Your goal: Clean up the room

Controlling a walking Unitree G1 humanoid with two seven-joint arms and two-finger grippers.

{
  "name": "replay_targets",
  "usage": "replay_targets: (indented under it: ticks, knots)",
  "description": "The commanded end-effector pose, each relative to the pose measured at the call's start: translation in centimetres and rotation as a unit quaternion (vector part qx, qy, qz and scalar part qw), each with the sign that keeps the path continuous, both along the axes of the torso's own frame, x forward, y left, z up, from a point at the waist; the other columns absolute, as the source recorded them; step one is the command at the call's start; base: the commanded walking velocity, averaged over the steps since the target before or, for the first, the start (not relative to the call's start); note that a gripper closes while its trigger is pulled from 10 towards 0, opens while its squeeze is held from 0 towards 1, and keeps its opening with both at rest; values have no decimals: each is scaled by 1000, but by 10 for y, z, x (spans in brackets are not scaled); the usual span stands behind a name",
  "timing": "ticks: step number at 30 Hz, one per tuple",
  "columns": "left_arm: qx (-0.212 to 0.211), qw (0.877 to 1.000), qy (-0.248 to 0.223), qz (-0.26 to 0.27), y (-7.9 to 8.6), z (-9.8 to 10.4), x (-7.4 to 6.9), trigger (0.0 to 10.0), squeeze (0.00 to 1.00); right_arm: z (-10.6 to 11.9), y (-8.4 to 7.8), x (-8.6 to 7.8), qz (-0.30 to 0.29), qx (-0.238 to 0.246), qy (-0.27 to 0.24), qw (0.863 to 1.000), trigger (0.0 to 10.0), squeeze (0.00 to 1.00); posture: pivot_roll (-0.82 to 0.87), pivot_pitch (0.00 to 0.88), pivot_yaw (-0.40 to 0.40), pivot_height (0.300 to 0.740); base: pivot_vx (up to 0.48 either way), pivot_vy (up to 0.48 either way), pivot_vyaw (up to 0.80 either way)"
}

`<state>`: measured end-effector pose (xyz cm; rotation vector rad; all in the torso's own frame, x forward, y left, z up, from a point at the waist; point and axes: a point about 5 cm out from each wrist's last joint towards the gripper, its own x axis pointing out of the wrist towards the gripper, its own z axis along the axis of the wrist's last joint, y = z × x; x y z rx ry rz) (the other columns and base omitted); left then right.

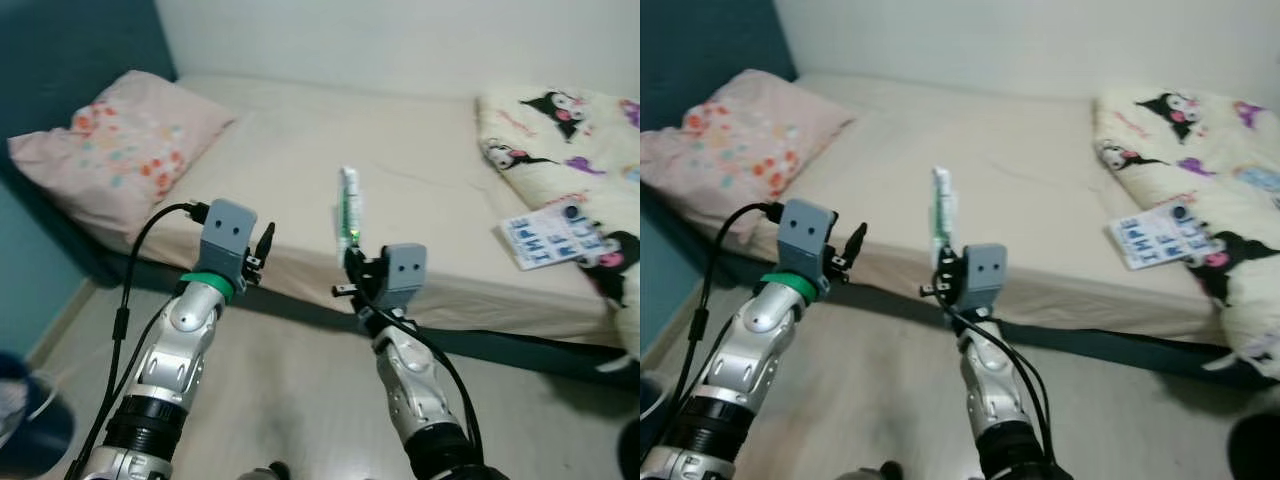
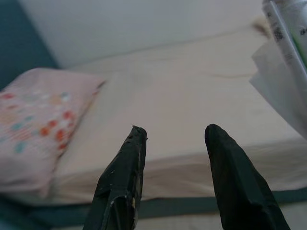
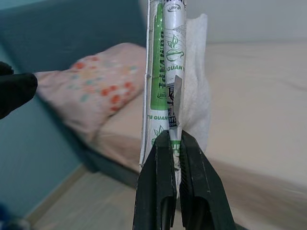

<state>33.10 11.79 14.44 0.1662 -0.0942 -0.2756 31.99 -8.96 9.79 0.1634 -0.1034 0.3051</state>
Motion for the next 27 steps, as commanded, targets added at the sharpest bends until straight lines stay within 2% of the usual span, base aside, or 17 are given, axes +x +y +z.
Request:
replay_targets:
  ticks: [1,14,23,24,25,27]
  knots:
    - [3,1000,16,3,2,-7,-1,10000,0,0,2,0,6,-1,-3,1000,10000,0,-4,0,100,735,0,0,738]
    - [-1,999,46,14,5,-13,0,10000,0,1,5,0,18,-2,-4,1000,10000,0,-3,0,103,735,0,0,730]
    - [-15,993,73,87,27,-31,2,10000,0,-3,0,0,13,-9,4,1000,10000,0,-17,0,95,735,0,0,718]
    - [8,991,72,115,37,-40,0,10000,0,-6,-4,-1,10,-15,11,1000,10000,0,-21,0,81,735,0,0,712]
    - [8,991,72,115,37,-40,0,10000,0,-6,-4,-1,10,-15,11,1000,10000,0,-21,0,81,735,0,0,712]
    - [39,987,63,140,45,-46,-3,10000,0,-8,-8,-2,9,-20,14,1000,10000,0,-24,0,68,735,0,0,712]
